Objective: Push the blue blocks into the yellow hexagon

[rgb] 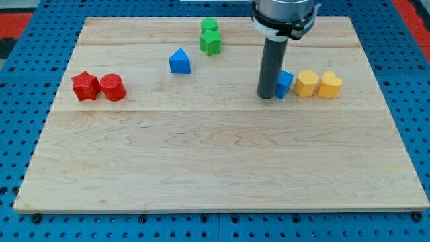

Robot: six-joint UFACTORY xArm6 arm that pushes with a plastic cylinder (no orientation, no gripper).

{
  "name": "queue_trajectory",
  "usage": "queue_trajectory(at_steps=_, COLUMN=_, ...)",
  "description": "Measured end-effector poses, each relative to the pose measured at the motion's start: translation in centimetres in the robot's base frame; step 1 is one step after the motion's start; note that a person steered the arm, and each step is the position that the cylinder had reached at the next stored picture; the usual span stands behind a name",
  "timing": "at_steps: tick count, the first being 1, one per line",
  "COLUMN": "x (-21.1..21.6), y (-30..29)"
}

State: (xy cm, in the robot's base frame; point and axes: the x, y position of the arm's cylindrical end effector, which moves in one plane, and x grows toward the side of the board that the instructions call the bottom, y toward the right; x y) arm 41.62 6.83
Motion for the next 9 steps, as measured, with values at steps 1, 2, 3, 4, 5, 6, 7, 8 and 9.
queue_trajectory(at_steps=1, x=1.5, y=-10.6)
queue_trajectory(at_steps=2, x=-2.5, y=-19.6)
queue_trajectory(at_steps=3, x=-9.1, y=-20.8)
queue_trajectory(at_steps=4, x=-9.4, y=-14.7)
queue_trajectory(at_steps=5, x=-5.4, y=-4.6)
queue_trajectory(at_steps=6, x=-4.7, y=4.2)
queue_trajectory(at_steps=7, x=-4.6, y=6.5)
queue_trajectory(at_steps=8, x=-4.6, y=6.2)
queue_trajectory(at_steps=9, x=-4.6, y=6.1)
